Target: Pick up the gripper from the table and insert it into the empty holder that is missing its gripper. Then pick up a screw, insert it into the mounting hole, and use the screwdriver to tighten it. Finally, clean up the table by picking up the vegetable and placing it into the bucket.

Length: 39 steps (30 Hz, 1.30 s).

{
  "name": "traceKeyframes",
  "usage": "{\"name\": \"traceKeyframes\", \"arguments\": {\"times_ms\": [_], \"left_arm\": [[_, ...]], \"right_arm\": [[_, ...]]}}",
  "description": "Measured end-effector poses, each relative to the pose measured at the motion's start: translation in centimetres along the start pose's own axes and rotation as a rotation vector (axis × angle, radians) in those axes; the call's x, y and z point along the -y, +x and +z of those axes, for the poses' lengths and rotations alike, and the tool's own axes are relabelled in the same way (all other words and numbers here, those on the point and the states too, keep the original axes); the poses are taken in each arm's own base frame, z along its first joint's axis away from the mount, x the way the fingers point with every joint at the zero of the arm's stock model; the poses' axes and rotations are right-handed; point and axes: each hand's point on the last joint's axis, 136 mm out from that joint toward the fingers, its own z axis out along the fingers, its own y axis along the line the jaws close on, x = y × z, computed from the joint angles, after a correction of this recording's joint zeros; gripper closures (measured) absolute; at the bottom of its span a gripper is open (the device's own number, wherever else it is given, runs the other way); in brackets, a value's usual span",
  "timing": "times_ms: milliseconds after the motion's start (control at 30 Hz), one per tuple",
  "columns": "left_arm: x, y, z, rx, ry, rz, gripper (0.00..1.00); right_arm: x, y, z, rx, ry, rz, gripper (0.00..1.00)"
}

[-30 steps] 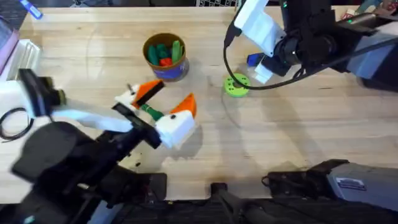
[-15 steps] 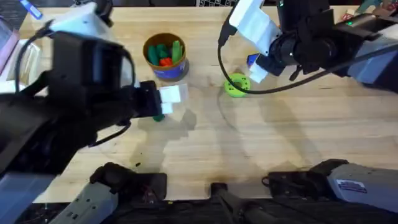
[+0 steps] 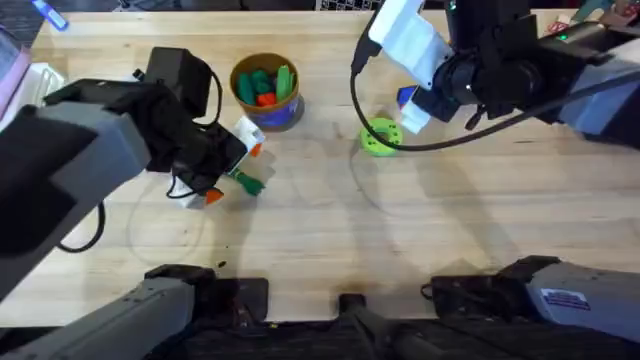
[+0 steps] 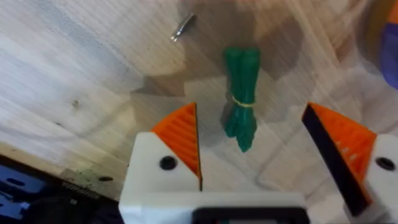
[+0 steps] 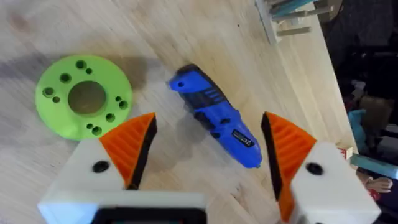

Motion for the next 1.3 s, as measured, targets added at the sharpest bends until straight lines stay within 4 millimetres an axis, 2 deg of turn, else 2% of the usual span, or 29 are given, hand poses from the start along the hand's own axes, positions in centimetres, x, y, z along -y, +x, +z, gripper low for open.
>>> {"name": "traceKeyframes", "arguments": {"times_ms": [167,200,267,367,400,433,567,667,767,867,933,1000,1100,1233,1267,1300], "left_arm": [[-0.5,0.3,2.0,-0.052,-0.065,-0.035,0.013],[-0.6,0.4,2.2,-0.059,-0.076,-0.043,0.061],[-0.6,0.5,2.5,-0.066,-0.084,-0.046,0.348],[-0.3,0.3,2.6,-0.063,-0.069,-0.045,0.830],[-0.2,0.3,2.5,-0.062,-0.066,-0.044,0.951],[-0.1,0.3,2.5,-0.065,-0.062,-0.044,0.979],[0.7,0.6,1.3,-0.099,-0.053,-0.033,0.981],[2.3,0.0,-1.4,-0.097,-0.025,-0.020,0.981],[5.3,-1.4,-4.9,-0.046,0.075,0.017,0.981],[9.2,-3.4,-9.4,0.057,0.232,0.081,0.981],[11.5,-4.7,-11.4,0.131,0.333,0.125,0.981],[13.3,-5.7,-12.6,0.195,0.409,0.174,0.981],[14.8,-6.7,-12.6,0.239,0.444,0.240,0.981],[15.7,-7.4,-10.6,0.234,0.420,0.282,0.980],[15.9,-7.5,-9.8,0.227,0.406,0.293,0.898],[15.9,-7.6,-9.2,0.218,0.393,0.293,0.752]], "right_arm": [[0.0,0.0,0.0,0.000,0.000,0.000,0.015],[0.0,0.0,0.0,0.000,0.000,0.000,0.015],[0.0,0.0,0.0,0.000,0.000,0.000,0.014],[0.0,0.0,0.0,0.000,0.000,0.000,0.014],[0.0,0.0,0.0,0.000,0.000,0.000,0.014],[0.0,0.0,0.0,0.000,0.000,0.000,0.013],[0.0,0.0,0.0,0.000,0.000,0.000,0.012],[0.0,0.0,0.0,0.000,0.000,0.000,0.012],[0.0,0.0,0.0,0.000,0.000,0.000,0.012],[0.0,0.0,0.0,0.000,0.000,0.000,0.012],[0.0,0.0,0.0,0.000,0.000,0.000,0.012],[0.0,0.0,0.0,0.000,0.000,0.000,0.012],[0.0,0.0,0.0,0.000,0.000,0.000,0.013],[0.0,0.0,0.0,0.000,0.000,0.000,0.012],[0.0,0.0,0.0,0.000,0.000,0.000,0.011],[0.0,0.0,0.0,0.000,0.000,0.000,0.012]]}}
